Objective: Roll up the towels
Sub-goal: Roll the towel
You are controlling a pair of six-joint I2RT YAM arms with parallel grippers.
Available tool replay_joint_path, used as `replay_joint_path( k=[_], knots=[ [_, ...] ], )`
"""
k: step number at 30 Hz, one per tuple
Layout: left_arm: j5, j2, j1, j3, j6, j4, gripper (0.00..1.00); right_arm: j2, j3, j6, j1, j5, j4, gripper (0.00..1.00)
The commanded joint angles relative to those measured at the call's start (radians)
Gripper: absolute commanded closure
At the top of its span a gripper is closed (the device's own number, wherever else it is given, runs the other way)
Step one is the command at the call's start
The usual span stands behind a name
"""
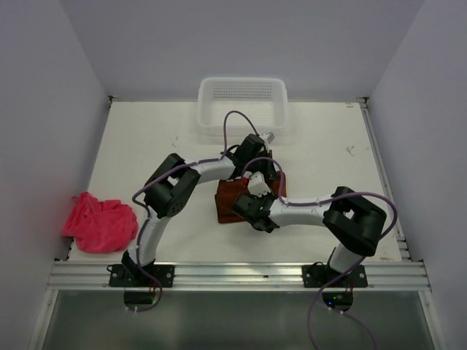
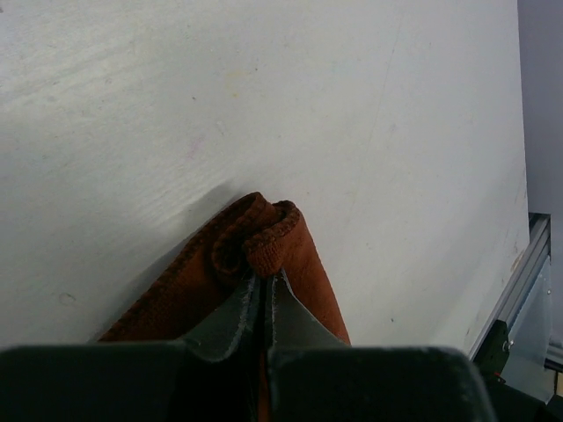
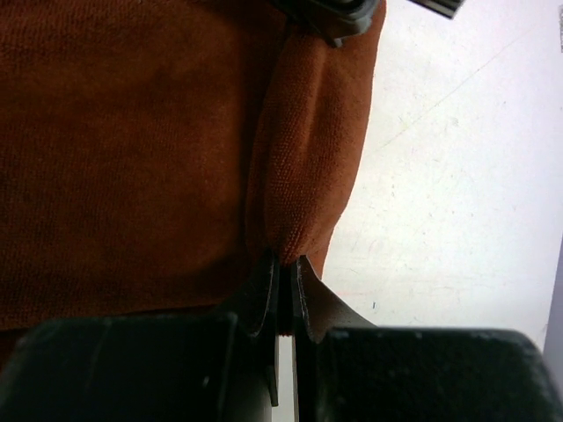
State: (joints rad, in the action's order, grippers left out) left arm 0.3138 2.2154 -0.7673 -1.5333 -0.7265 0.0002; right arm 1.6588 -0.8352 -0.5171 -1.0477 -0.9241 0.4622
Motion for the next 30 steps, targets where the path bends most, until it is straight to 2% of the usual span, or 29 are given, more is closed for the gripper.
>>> replay_joint_path(
  k=[1, 9, 10, 16, 21, 22, 23, 26, 30],
  knots=[
    [0.002, -0.069, 0.02, 0.044, -0.01, 0.096, 1.0, 0.048, -0.054, -0.018, -0.018, -0.039, 0.073, 1.0],
    [-0.045, -0.109, 0.028, 0.127, 0.012, 0.107, 1.0, 0.009, -0.038, -0.031, -0.018, 0.01, 0.081, 1.0],
    [-0.053, -0.111, 0.028, 0.136, 0.013, 0.11, 1.0, -0.005, -0.035, -0.031, -0.018, 0.017, 0.078, 0.95],
    [-0.077, -0.118, 0.028, 0.165, 0.019, 0.118, 1.0, -0.083, -0.036, -0.044, -0.018, 0.079, 0.081, 0.83],
    [-0.099, -0.123, 0.028, 0.176, 0.021, 0.113, 1.0, -0.22, -0.042, -0.043, -0.005, 0.137, 0.066, 0.71],
    [-0.105, -0.126, 0.028, 0.182, 0.021, 0.113, 1.0, -0.232, -0.041, -0.041, -0.003, 0.143, 0.064, 0.62],
    [-0.108, -0.128, 0.028, 0.183, 0.021, 0.113, 1.0, -0.254, -0.039, -0.044, 0.003, 0.152, 0.062, 0.59],
    [-0.122, -0.132, 0.028, 0.193, 0.019, 0.113, 1.0, -0.286, -0.03, -0.057, 0.009, 0.172, 0.064, 0.55],
    [-0.134, -0.143, 0.028, 0.208, 0.018, 0.121, 1.0, -0.349, -0.007, -0.109, 0.052, 0.223, 0.052, 0.58]
  ],
)
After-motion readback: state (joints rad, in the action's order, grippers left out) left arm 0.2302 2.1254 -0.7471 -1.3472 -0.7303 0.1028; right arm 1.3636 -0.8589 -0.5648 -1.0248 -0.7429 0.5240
